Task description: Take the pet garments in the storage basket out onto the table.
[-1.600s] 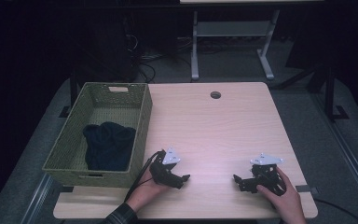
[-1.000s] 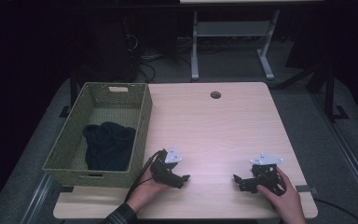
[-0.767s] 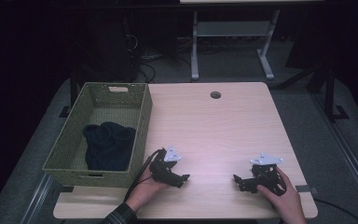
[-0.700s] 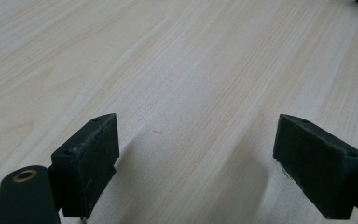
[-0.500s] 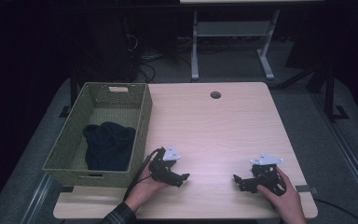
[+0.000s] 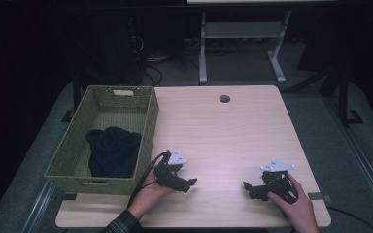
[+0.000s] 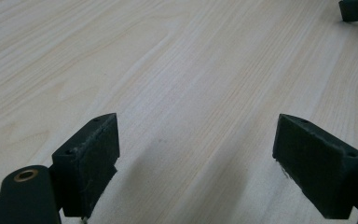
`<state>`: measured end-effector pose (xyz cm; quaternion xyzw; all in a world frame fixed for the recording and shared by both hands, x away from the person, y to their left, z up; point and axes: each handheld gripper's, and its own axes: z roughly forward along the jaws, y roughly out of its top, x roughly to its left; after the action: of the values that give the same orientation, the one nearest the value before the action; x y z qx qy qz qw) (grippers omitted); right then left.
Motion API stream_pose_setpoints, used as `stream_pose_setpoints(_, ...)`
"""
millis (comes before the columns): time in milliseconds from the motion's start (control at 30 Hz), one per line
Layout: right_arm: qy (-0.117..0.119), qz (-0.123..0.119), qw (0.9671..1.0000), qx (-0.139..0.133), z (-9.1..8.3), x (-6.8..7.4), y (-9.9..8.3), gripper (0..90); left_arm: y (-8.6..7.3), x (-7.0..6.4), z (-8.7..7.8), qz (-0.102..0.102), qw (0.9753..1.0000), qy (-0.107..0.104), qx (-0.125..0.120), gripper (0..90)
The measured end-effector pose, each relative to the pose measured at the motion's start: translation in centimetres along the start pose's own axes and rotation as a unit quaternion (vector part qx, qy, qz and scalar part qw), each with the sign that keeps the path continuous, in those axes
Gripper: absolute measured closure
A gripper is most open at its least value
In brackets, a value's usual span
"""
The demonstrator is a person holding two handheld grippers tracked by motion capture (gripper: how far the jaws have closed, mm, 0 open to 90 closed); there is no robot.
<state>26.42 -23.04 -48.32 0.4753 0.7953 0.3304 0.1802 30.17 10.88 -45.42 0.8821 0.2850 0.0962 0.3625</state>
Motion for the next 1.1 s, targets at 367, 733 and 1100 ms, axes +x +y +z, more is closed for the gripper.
stream_pose_setpoints(367, 0.000, -0.001, 1.0000, 0.000, 0.0, 0.0, 0.0, 0.0, 0.8, 0.3, -0.5, -0.002, 1.0000, 0.001, -0.009, 14.2)
stream_pose_setpoints(733, 0.000, 0.000, 1.0000, 0.000, 0.0, 0.0, 0.0, 0.0, 1.6, 0.2, -0.9, 0.009, 0.9999, -0.003, -0.013, 14.2)
stream_pose_setpoints(1100, 0.000, 0.000, 1.0000, 0.000, 0.0, 0.0, 0.0, 0.0, 2.7, 0.6, -1.7, 0.008, 0.9997, -0.004, -0.021, 14.1)
